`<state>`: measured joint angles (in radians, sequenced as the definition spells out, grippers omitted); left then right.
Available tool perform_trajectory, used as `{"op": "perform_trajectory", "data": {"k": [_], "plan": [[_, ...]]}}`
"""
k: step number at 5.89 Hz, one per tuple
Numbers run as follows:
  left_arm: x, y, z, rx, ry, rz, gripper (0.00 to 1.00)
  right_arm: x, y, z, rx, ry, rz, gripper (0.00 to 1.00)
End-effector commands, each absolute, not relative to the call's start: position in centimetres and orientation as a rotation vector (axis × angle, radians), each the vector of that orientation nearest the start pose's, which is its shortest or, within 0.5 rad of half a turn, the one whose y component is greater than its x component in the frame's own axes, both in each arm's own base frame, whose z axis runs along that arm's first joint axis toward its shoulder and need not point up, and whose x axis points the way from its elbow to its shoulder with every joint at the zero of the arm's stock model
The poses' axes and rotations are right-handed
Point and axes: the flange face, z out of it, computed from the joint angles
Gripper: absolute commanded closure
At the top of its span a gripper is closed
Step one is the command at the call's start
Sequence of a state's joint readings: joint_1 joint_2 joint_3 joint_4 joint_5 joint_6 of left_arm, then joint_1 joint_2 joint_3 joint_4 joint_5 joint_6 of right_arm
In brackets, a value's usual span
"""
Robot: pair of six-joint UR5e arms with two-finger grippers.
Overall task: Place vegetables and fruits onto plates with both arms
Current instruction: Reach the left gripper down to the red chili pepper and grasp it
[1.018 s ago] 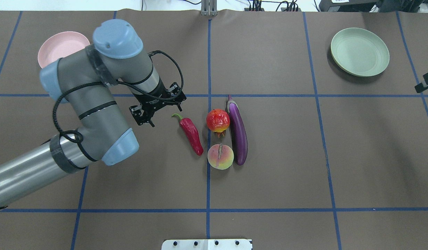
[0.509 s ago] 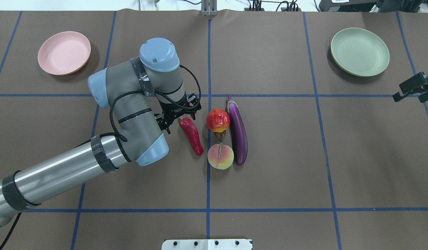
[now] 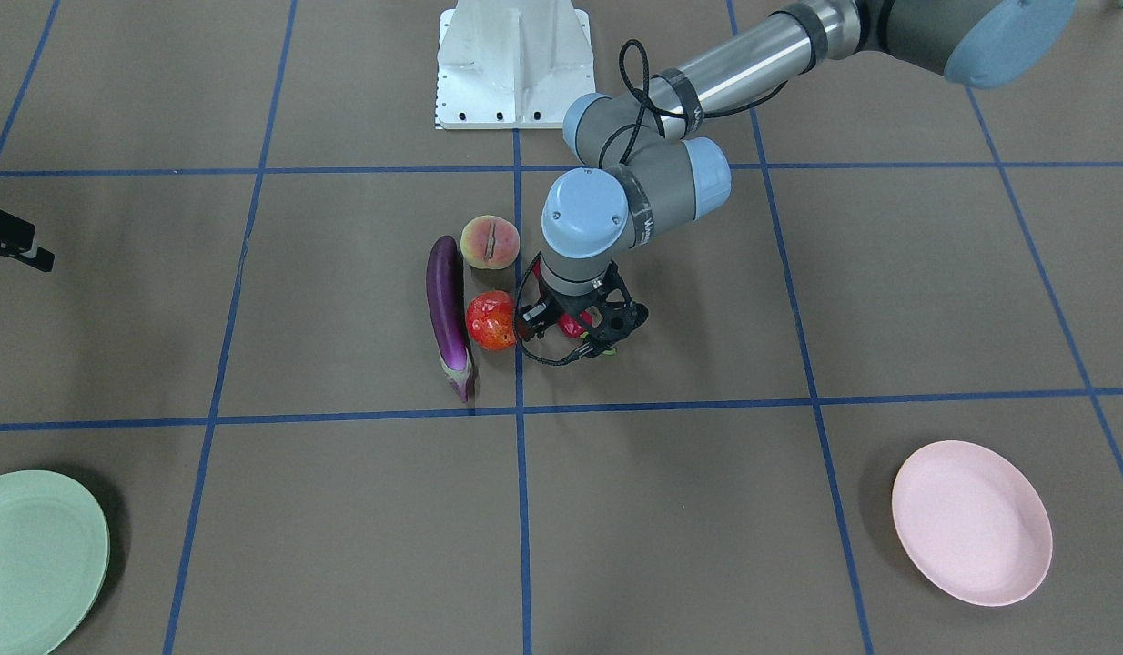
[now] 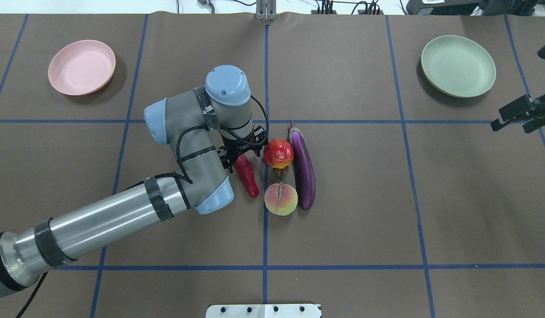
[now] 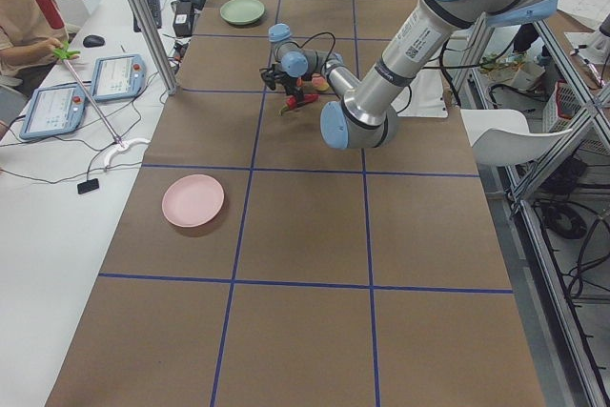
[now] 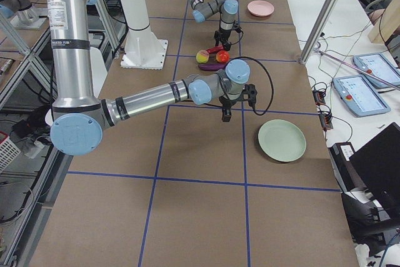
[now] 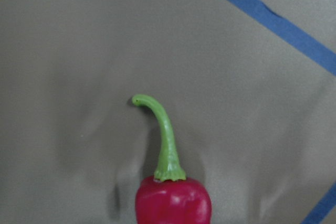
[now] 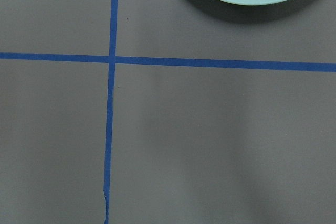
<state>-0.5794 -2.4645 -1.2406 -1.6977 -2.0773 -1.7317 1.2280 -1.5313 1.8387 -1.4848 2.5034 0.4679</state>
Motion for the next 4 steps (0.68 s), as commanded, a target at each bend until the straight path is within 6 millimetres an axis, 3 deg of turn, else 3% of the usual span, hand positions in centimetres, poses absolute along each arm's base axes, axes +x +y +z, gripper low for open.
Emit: {"op": "perform_trajectory", "data": {"k": [1, 2, 3, 4], "plan": [[60.8, -51.8, 21.6, -0.333, 0.788, -0.534, 1.0, -12.7, -49.2, 48.5, -0.033, -0.986, -0.082, 0.0], [58.9, -52.1, 19.2, -0.313, 0.835, -0.534, 1.0, -13.7, -49.1, 48.5, -0.042, -0.982, -0.094, 0.0], [57.4, -52.9, 18.0, -0.302, 0.859, -0.545, 1.0, -14.2, -49.1, 48.2, -0.048, -0.983, -0.093, 0.0], [53.1, -55.5, 16.4, -0.355, 0.906, -0.558, 1.0, -15.9, -49.0, 47.7, -0.053, -0.981, -0.124, 0.0]]}}
